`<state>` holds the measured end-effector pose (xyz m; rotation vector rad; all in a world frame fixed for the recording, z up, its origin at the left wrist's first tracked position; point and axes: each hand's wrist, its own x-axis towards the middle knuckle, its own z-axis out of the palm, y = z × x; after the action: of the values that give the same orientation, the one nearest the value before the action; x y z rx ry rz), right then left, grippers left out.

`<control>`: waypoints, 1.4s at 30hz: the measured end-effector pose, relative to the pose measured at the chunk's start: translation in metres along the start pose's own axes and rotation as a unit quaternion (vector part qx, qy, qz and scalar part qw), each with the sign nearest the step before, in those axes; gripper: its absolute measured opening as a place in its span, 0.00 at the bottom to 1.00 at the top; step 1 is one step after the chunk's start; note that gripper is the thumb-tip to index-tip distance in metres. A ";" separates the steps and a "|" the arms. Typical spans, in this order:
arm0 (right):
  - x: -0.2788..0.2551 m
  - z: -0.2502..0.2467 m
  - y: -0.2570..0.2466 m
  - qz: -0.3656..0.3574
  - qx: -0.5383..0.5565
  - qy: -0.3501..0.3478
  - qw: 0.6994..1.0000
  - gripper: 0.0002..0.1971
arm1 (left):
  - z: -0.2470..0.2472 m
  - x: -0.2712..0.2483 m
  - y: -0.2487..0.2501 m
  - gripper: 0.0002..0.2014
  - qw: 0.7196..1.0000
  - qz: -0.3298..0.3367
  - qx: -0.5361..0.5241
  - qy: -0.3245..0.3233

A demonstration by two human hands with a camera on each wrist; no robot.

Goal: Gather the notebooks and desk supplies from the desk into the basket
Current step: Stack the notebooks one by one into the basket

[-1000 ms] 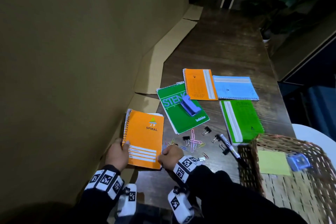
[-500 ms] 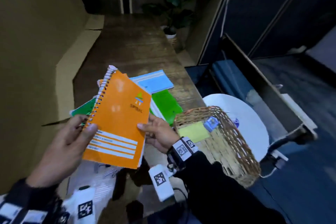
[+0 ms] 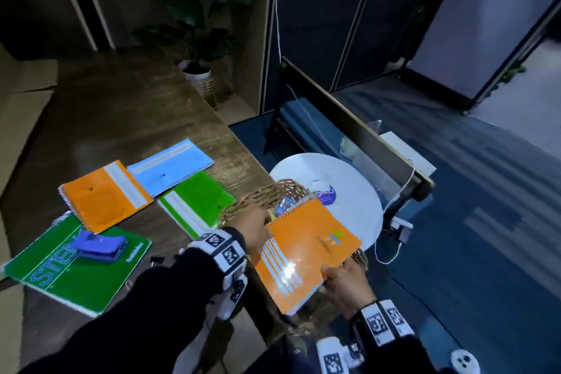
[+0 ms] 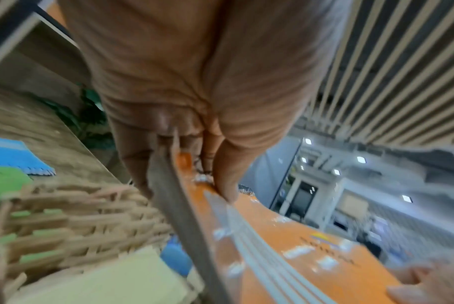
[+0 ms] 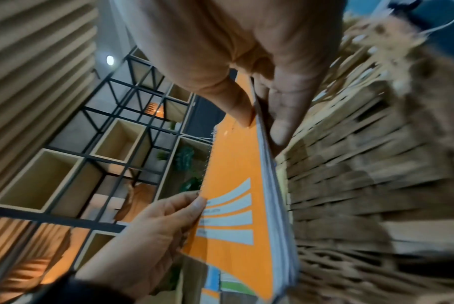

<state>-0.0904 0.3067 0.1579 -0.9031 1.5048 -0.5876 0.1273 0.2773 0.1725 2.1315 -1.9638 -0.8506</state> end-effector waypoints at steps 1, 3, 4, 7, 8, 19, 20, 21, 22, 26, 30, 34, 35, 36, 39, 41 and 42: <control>0.001 -0.003 0.004 0.018 0.003 0.005 1.000 0.16 | 0.010 0.012 0.003 0.11 0.998 -0.003 0.039 -0.040; 0.004 -0.006 0.010 0.069 0.004 0.000 0.998 0.13 | 0.025 0.027 0.009 0.11 0.991 -0.017 0.090 -0.100; 0.007 -0.006 0.012 0.092 0.001 -0.009 0.996 0.11 | 0.032 0.032 0.012 0.09 0.986 -0.024 0.111 -0.123; 0.012 -0.003 0.011 0.142 -0.026 -0.021 0.989 0.08 | 0.049 0.042 0.015 0.06 0.972 -0.052 0.152 -0.173; 0.015 -0.001 0.012 0.155 -0.021 -0.016 0.988 0.08 | 0.052 0.043 0.017 0.08 0.966 -0.065 0.158 -0.193; 0.027 0.006 0.013 0.266 0.064 0.020 0.962 0.06 | 0.060 0.034 0.016 0.18 0.966 -0.068 0.143 -0.204; 0.027 0.009 0.011 0.261 0.042 0.031 0.964 0.06 | 0.059 0.031 0.015 0.19 0.968 -0.064 0.136 -0.199; 0.028 0.010 0.010 0.256 0.019 0.038 0.966 0.06 | 0.058 0.027 0.015 0.18 0.972 -0.059 0.128 -0.187; 0.028 0.010 0.009 0.239 -0.012 0.051 0.970 0.07 | 0.056 0.022 0.015 0.17 0.977 -0.055 0.119 -0.170; 0.013 0.019 -0.011 0.138 -0.120 0.057 0.981 0.26 | 0.045 0.000 0.004 0.17 0.997 -0.014 0.033 -0.062; -0.006 0.045 -0.041 -0.028 -0.174 -0.020 0.984 0.38 | 0.016 -0.022 -0.034 0.17 0.970 -0.050 -0.201 0.128; 0.018 0.099 -0.106 -0.235 -0.274 -0.073 0.930 0.24 | -0.014 -0.021 -0.103 0.12 0.866 -0.189 -0.393 0.245; 0.029 0.117 -0.122 -0.275 -0.307 -0.078 0.908 0.21 | -0.016 -0.019 -0.120 0.09 0.840 -0.223 -0.426 0.251; 0.044 0.133 -0.131 -0.289 -0.341 -0.076 0.891 0.20 | -0.017 -0.016 -0.137 0.06 0.823 -0.253 -0.447 0.241; 0.088 0.182 -0.145 -0.267 -0.465 -0.090 0.840 0.20 | -0.012 -0.005 -0.173 0.17 0.804 -0.331 -0.463 0.173; 0.109 0.208 -0.144 -0.244 -0.547 -0.127 0.791 0.22 | -0.008 0.002 -0.183 0.18 0.788 -0.377 -0.466 0.141; 0.120 0.219 -0.143 -0.225 -0.581 -0.142 0.769 0.22 | -0.004 0.007 -0.186 0.18 0.778 -0.390 -0.474 0.133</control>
<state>0.1563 0.1588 0.1702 -2.2397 1.2767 0.2747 0.2931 0.2973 0.0895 2.0897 -0.2292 -1.1780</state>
